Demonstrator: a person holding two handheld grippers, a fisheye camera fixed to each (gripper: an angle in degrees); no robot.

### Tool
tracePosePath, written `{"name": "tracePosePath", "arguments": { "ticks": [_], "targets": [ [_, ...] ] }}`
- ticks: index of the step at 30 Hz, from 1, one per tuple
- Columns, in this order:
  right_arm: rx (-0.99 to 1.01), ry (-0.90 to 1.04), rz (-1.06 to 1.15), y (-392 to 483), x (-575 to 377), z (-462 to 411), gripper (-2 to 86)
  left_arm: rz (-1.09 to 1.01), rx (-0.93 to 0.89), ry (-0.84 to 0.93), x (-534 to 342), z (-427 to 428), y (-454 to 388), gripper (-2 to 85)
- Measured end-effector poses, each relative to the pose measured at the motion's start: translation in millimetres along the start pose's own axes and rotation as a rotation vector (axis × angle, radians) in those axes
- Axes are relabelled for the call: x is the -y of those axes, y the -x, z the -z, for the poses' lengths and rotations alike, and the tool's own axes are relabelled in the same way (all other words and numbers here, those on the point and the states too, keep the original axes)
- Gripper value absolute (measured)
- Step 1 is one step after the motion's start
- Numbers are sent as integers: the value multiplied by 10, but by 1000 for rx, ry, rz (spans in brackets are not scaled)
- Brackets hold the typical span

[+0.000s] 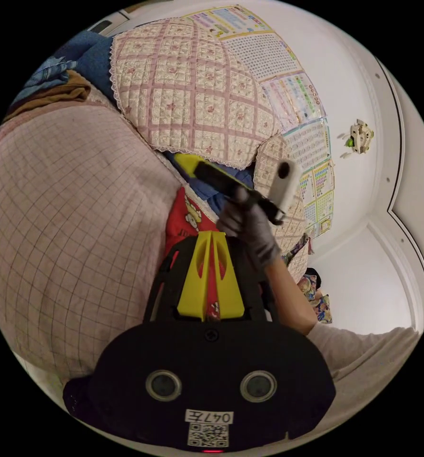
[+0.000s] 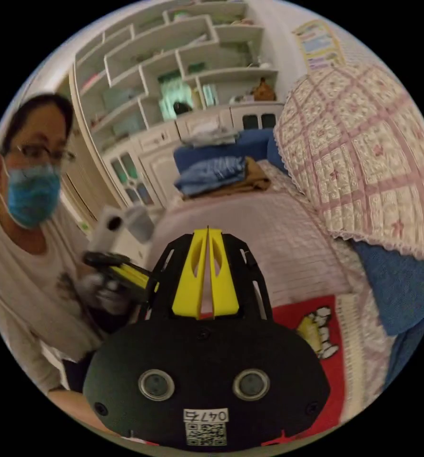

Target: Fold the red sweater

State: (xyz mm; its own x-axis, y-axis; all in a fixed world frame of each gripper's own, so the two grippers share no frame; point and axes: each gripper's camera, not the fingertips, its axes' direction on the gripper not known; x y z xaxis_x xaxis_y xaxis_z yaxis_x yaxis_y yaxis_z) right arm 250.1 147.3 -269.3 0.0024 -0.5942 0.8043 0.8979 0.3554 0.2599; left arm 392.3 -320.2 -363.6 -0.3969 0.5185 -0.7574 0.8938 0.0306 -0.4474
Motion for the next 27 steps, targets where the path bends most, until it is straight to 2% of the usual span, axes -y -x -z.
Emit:
{"name": "tracePosePath", "arguments": {
  "ticks": [2, 8, 12, 18, 23, 27],
  "targets": [
    [115, -70, -114, 235, -222, 472, -12, -30, -9, -2, -10, 23, -71, -10],
    [376, -333, -250, 1052, -983, 1419, -13, -189, 35, -101, -130, 253, -442, -10],
    [427, -420, -270, 1640, -1393, 1796, -13, -295, 64, -156, -256, 421, -712, -10],
    [350, -389, -252, 2642, -1797, 2212, -13, -397, 150, -179, -470, 597, -1011, -10],
    [120, -260, -162, 3644, -1915, 2446, -9, -400, 202, -187, -584, 723, -1106, -10],
    [19, -197, -99, 4273, -1968, 2510, -1, -402, 226, -177, -674, 824, -1189, -10]
  ]
}}
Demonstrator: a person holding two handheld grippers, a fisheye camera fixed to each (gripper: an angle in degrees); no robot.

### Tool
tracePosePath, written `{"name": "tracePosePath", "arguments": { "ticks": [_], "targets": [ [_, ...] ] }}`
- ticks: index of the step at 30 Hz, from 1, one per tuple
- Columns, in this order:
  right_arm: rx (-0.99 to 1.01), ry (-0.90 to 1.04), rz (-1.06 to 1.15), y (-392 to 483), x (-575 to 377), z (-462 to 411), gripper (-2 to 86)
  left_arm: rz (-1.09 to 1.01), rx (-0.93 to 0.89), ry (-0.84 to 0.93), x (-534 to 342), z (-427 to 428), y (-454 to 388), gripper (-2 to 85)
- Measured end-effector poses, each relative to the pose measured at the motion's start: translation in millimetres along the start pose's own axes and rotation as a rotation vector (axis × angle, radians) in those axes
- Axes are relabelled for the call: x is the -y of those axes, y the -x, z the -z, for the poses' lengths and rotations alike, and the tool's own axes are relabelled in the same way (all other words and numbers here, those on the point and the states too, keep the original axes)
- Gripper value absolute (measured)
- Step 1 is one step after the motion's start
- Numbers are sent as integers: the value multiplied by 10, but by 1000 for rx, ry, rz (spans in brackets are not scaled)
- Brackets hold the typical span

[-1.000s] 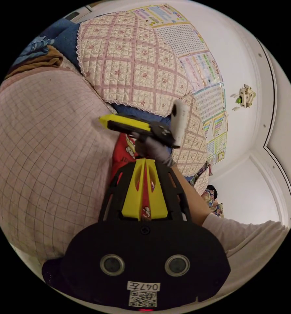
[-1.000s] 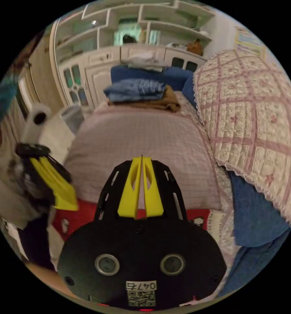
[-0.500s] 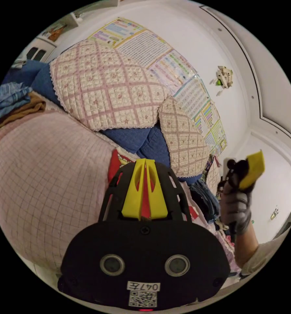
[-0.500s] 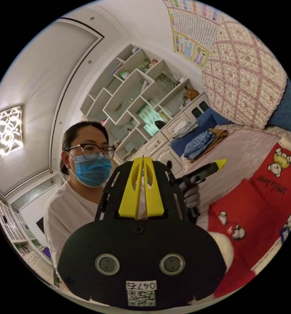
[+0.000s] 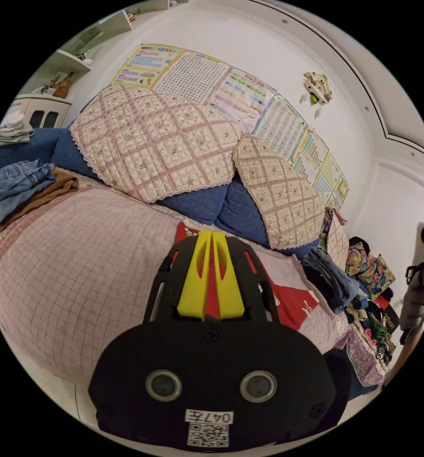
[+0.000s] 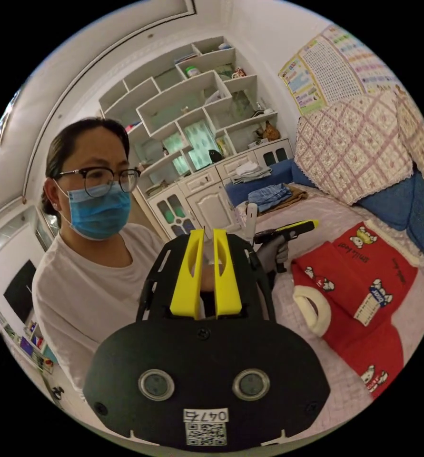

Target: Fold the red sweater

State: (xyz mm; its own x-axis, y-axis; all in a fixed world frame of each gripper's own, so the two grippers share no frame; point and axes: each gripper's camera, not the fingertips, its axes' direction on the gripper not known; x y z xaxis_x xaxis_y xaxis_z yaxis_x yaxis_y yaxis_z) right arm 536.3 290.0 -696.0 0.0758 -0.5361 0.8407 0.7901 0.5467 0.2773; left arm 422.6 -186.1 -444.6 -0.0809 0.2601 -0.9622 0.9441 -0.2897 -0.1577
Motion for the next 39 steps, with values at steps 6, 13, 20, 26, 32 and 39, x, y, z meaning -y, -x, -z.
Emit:
{"name": "tracePosePath", "arguments": {
  "ticks": [6, 13, 20, 26, 32, 39],
  "targets": [
    [-151, 83, 71, 891, -194, -28, 4, -64, -48, -7, -6, 281, -194, -10],
    [-676, 236, 355, 2331, -494, -383, 30, -425, -696, -160, 127, 1799, -838, -10],
    [-1110, 273, 763, 3760, -935, -954, 37, -683, -640, -206, -95, 3071, -1357, -9],
    [-1267, 316, 1006, 4648, -1267, -1339, 43, -811, -635, -245, -293, 3580, -1563, -8],
    [-1337, 342, 1086, 5281, -1469, -1539, 45, -896, -617, -263, -407, 3878, -1702, -9],
    [-1435, 382, 1140, 5840, -1647, -1730, 45, -846, -635, -257, -390, 3912, -1639, -9]
  ]
}}
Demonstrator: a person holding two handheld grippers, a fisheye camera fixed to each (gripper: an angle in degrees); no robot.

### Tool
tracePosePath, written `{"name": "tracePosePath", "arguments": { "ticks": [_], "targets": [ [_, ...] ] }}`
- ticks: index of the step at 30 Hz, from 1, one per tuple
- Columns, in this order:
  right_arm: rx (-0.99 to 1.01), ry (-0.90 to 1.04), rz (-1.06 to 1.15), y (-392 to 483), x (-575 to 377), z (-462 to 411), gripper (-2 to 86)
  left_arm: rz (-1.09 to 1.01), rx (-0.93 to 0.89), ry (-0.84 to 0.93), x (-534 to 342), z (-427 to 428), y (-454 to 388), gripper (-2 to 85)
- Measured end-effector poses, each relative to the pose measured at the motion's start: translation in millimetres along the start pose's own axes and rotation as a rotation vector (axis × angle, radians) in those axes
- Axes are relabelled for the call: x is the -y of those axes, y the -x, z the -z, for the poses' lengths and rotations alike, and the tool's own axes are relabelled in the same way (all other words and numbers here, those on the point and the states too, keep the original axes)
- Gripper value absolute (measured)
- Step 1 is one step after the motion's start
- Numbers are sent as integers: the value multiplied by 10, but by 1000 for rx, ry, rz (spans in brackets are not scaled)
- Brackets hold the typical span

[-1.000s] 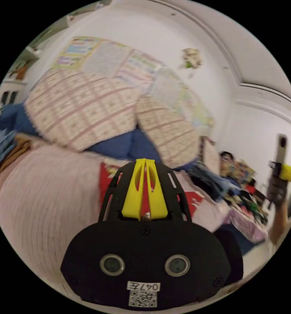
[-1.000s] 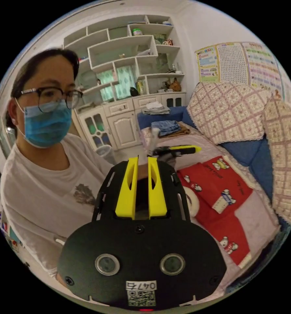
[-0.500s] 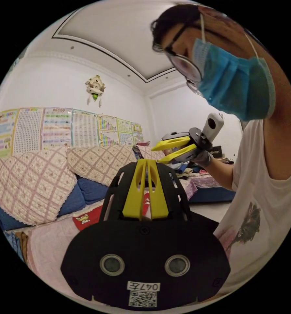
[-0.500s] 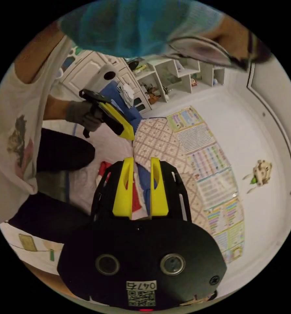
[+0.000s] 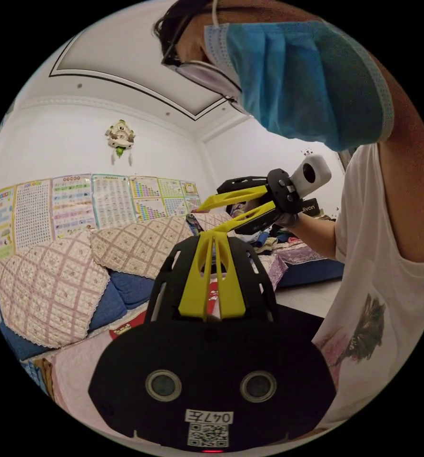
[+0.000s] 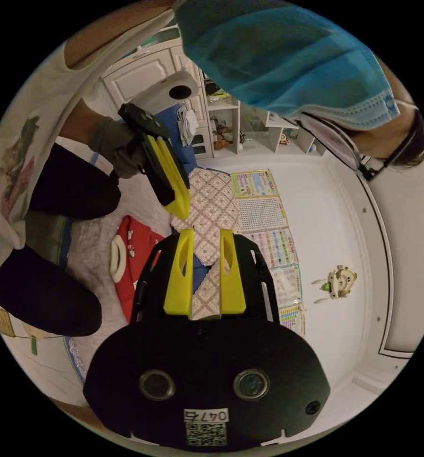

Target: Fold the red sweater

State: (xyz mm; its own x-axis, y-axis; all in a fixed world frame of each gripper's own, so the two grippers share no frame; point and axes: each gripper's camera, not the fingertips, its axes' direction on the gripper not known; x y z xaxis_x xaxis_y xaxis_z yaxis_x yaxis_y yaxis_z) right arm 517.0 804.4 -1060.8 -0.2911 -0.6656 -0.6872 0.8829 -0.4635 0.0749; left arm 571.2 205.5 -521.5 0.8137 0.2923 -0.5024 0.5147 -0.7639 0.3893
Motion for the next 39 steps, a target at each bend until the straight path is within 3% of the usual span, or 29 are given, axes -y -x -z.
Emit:
{"name": "tracePosePath", "arguments": {
  "ticks": [12, 39],
  "targets": [
    [-275, -29, 24, -149, 403, 882, 51, 258, -145, -148, 34, 229, 627, -9],
    [-344, -14, 180, 175, 684, 1475, 47, 239, -206, -235, -172, 745, 884, -9]
  ]
}}
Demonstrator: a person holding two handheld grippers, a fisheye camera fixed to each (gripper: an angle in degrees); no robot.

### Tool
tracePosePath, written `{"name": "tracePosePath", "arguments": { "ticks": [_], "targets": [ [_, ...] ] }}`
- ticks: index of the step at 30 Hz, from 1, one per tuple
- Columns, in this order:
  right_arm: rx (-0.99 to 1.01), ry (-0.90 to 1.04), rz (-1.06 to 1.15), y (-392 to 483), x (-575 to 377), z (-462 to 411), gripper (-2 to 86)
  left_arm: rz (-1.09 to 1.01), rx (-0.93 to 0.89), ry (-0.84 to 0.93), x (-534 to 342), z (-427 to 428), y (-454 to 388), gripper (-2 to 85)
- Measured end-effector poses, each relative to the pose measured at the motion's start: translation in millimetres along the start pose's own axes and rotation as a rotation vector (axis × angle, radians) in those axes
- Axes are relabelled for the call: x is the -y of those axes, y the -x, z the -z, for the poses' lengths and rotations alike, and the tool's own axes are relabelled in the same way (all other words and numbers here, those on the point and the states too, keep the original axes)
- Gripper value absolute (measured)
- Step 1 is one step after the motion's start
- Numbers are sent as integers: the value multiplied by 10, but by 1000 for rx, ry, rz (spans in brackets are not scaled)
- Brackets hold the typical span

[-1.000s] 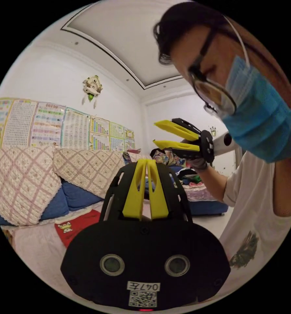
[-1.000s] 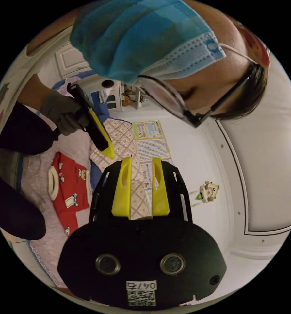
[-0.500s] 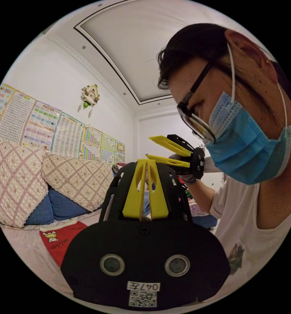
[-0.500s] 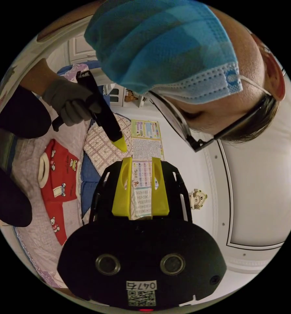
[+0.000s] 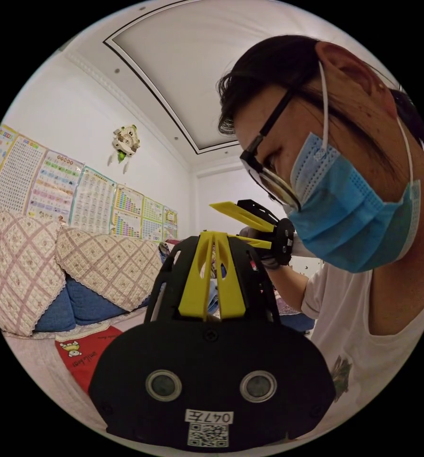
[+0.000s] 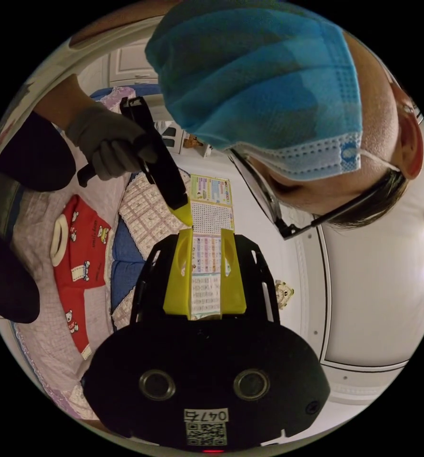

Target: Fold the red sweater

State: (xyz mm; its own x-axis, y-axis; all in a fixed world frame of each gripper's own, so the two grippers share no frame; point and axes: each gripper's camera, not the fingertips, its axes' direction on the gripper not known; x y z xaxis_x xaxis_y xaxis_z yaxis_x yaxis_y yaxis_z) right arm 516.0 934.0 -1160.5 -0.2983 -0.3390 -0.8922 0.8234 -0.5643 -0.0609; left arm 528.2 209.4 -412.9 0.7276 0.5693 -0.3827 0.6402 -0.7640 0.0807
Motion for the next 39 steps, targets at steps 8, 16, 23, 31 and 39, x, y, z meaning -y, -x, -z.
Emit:
{"name": "tracePosePath", "arguments": {
  "ticks": [8, 16, 23, 31, 39],
  "targets": [
    [10, -2, -6, 124, -154, -68, 43, 23, 1, -8, -93, 43, 193, -9],
    [21, -8, -6, 292, -422, -245, 44, 44, 50, -17, -184, 58, 423, -9],
    [39, 5, -29, 498, -838, -539, 35, 43, 53, -6, -288, 6, 650, -9],
    [361, 141, -513, 817, -1914, -1209, 15, 304, -189, 426, -872, -518, 1472, -9],
    [741, -43, -899, 1309, -2669, -1821, 10, 560, -468, 297, -1538, -621, 2270, 83]
  ]
}}
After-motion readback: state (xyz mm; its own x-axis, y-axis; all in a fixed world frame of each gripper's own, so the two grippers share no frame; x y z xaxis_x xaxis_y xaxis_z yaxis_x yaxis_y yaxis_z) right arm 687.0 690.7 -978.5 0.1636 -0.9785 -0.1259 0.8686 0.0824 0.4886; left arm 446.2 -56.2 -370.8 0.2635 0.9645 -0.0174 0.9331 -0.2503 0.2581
